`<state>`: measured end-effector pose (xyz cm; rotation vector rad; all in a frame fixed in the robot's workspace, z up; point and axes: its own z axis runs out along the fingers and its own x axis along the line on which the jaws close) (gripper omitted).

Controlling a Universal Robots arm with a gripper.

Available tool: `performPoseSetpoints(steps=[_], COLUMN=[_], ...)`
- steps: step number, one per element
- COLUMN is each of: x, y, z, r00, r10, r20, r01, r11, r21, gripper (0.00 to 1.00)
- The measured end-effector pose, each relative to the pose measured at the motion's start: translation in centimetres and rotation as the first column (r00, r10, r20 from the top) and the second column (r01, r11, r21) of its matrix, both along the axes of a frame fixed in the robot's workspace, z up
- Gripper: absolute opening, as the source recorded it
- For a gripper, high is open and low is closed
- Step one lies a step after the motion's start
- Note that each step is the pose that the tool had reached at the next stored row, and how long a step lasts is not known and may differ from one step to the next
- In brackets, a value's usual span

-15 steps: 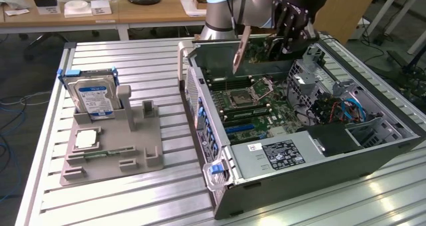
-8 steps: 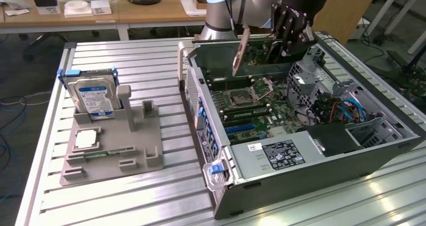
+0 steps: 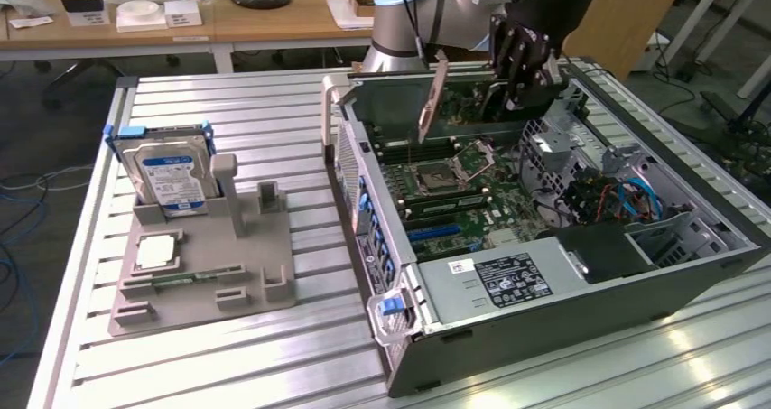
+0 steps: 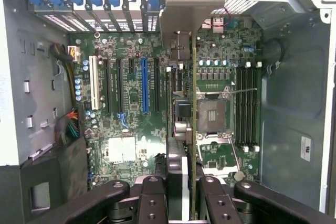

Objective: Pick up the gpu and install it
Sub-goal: 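Insert the gpu into the slot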

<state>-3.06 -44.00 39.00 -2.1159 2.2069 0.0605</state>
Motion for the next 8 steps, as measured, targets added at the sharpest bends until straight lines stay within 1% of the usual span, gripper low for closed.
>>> performPoseSetpoints(steps=[6,7,8], x=[-0.46,-0.55,-0.64], y=[0.00,0.00,0.00], z=[-0.83,-0.98,-1.08], r00=[1.0000,1.0000,1.0000], r10=[0.000,0.000,0.000], r20=[0.0012,0.0037,0.0087], r01=[0.000,0.000,0.000], r11=[1.0000,1.0000,1.0000], r21=[0.0001,0.0001,0.0001], gripper=[0.28,0.28,0.28])
